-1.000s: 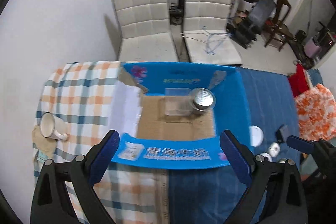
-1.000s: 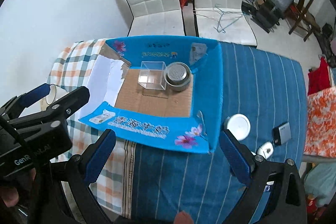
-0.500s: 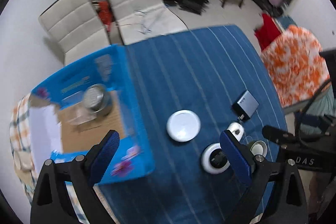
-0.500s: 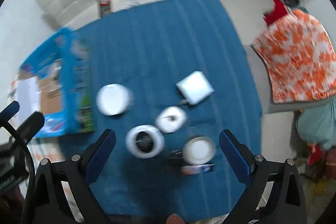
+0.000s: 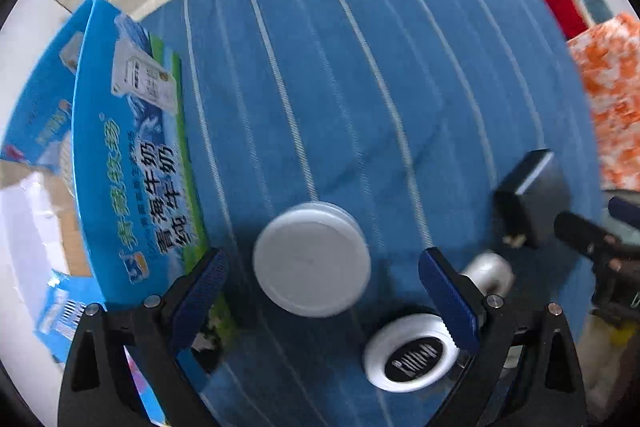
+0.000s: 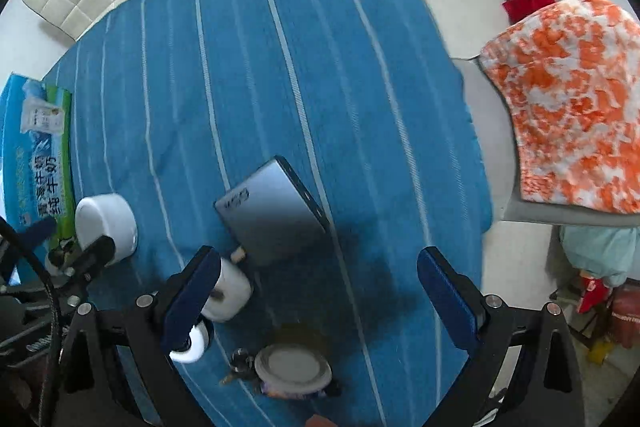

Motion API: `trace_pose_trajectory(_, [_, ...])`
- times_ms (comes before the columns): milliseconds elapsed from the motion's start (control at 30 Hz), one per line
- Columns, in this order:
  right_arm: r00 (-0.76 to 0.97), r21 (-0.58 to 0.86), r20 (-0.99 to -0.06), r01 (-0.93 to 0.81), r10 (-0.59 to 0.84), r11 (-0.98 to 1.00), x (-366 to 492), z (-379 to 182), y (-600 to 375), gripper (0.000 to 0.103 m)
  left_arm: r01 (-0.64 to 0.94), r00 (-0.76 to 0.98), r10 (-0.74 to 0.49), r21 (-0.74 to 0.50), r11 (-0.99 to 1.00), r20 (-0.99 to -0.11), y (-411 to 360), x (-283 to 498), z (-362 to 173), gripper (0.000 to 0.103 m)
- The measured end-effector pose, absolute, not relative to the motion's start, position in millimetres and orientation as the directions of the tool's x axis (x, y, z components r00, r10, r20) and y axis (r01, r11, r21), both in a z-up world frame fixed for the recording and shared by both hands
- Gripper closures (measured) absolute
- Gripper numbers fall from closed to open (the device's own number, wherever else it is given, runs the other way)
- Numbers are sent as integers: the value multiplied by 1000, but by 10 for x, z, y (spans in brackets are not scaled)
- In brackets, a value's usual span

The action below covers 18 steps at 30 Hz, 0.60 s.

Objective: Organize rigid objects
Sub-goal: 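Grasp the white cream jar with the left tool while the right tool grasps the grey charger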

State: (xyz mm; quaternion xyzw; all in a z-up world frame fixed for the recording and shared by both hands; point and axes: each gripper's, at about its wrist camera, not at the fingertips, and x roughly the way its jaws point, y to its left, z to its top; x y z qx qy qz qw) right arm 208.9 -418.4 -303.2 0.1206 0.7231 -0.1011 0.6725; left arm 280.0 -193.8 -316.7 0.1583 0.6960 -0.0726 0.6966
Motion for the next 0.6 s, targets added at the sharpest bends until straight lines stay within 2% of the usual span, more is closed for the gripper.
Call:
trace_pose_trajectory(67, [-83,36,-994,307,64,951,2161,-3161,-4185,2,333,20,144,142,932,-989,-1991,2780,-3193,5])
trace_pose_trajectory(167, [-106,48,-991,286,81,957,2213,-3317,-4146,2,313,-35,107,91,946,-994,-2034,2759,-3249,6])
trace_pose_trajectory(300, [-123,59,-988,284,98,957,2218,-3417,-4142,3,301,-42,155,135,944,-987,-2017,2724,-3397,6])
trace_pose_trajectory(467, [-133,72,-984,297,115,952,2208,-3490,-4165,5,246,-132,108,73,967,-985,-1945,2699,-3616,6])
trace_pose_trajectory(567, [-146,88,-980,297,137,951,2211,-3575,-4191,15,233,-107,99,72,970,-989,-1910,2664,-3660,15])
trace_pose_trajectory(600, [-155,92,-978,295,143,951,2206,-3596,-4177,23,226,-100,87,62,972,-991,-1907,2650,-3651,18])
